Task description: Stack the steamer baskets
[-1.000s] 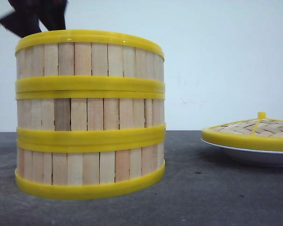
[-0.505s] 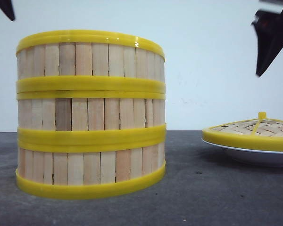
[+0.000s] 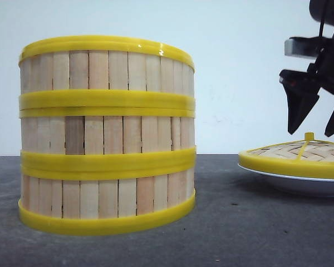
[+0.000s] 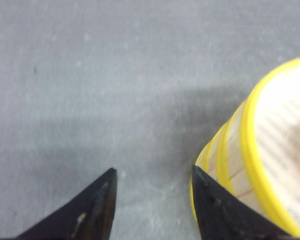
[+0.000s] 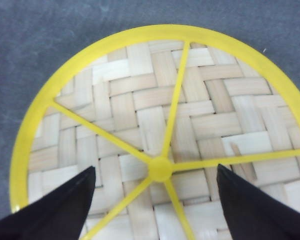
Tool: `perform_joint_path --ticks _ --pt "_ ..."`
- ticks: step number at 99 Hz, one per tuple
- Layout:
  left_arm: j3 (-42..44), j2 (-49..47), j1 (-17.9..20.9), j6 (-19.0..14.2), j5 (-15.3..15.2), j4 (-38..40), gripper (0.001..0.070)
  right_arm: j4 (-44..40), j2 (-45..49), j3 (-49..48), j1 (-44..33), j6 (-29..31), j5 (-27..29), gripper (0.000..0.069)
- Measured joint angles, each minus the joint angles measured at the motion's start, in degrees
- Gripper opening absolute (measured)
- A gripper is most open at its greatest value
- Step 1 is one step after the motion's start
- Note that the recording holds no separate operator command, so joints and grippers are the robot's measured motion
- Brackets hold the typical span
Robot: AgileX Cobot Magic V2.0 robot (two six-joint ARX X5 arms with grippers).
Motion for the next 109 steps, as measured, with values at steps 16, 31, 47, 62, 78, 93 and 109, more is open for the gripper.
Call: perform_joint_path --ticks 16,31,47,62,78,93,109 --pt "-0.17 0.33 0.0 -0.09 -0.11 0.44 0.0275 0.35 0.83 0.0 0.0 -0.31 0.0 0.0384" --pt "-0.17 0.33 0.0 -0.22 -0.09 0.72 0.0275 0.83 0.98 0.0 0.0 -0.59 0.0 0.0336" --pt "-0.17 0.33 0.0 -0.24 -0.09 0.74 0.0275 0.87 1.31 0.0 0.02 -0.61 0.0 0.0227" --pt "-0.17 0.33 0.0 -0.24 -0.11 0.74 0.0275 1.22 1.31 0.0 0.02 -0.61 0.0 0.0177" --pt "-0.17 0.33 0.0 -0.24 -0.11 0.74 0.0275 1.7 1.31 0.0 0.02 -0.61 0.0 0.017" --pt "-0.17 0.33 0.0 -0.24 -0.11 0.74 0.0275 2.62 1.31 0.0 0.02 -0.59 0.0 0.017" --pt "-0.17 0.33 0.0 -0.24 -0.11 0.79 0.0275 2.71 2.29 0.0 0.0 -0.61 0.02 0.017"
